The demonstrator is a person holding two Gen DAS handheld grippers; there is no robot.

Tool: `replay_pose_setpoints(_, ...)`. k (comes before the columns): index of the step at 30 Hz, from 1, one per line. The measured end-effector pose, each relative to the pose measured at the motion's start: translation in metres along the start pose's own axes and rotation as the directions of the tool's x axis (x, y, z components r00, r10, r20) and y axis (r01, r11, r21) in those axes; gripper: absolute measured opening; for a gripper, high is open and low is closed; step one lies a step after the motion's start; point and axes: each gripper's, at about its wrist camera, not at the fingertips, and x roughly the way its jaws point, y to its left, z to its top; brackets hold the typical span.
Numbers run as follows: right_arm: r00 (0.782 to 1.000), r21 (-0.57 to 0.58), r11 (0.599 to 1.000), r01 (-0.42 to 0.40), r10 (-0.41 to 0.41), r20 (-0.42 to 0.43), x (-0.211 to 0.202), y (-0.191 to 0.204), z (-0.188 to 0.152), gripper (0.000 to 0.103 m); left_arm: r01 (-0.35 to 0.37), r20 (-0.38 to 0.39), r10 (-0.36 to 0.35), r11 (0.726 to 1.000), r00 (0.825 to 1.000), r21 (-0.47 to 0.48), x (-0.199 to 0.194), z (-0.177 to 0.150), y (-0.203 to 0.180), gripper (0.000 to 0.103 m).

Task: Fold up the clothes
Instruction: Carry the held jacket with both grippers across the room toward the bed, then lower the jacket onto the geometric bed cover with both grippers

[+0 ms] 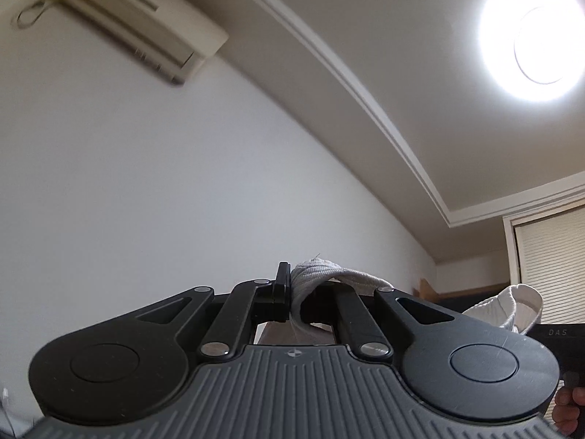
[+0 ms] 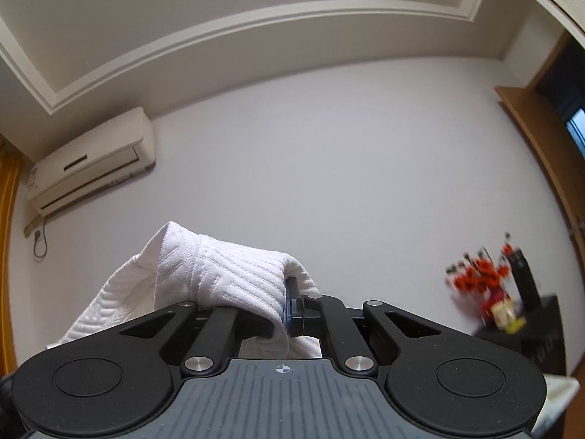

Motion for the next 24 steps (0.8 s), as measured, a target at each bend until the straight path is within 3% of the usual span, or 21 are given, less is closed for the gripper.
replay_pose_setpoints(4,0.997,-0.015,0.998,-0.054,0.055,0.048,0.059,-0.018,0.011,0.005,-0.043,0.081,0.036,0.996,0.996,0.076,0.034,0.013,0.004,0.005)
replay_pose_setpoints(7,0.992,-0.019,0.994,-0.106,0.107,0.059,0.104,-0.035,0.013,0.005,-0.090,0.082,0.082,0.991,0.993,0.097,0.079,0.010,-0.007,0.005)
replay_pose_setpoints(11,0.986,-0.007,0.986,-0.166,0.166,0.028,0.171,-0.075,0.004,0.005,-0.186,0.065,0.178,0.970,0.982,0.159,0.136,-0.020,-0.005,0.005)
replay_pose_setpoints(16,0.972,0.047,0.971,-0.234,0.235,-0.018,0.260,-0.146,-0.007,0.005,-0.310,0.110,0.291,0.914,0.950,0.261,0.212,-0.067,-0.020,0.005)
replay_pose_setpoints(19,0.961,0.080,0.960,-0.268,0.272,-0.041,0.327,-0.195,-0.004,0.005,-0.394,0.160,0.360,0.851,0.919,0.347,0.281,-0.095,-0.037,0.005)
replay_pose_setpoints(23,0.952,0.093,0.955,-0.281,0.290,-0.103,0.408,-0.261,-0.017,0.005,-0.457,0.142,0.442,0.776,0.886,0.434,0.362,-0.148,-0.042,0.005)
replay_pose_setpoints(24,0.947,0.100,0.955,-0.280,0.291,-0.134,0.426,-0.279,-0.026,0.005,-0.465,0.111,0.466,0.771,0.878,0.435,0.372,-0.165,-0.039,0.006)
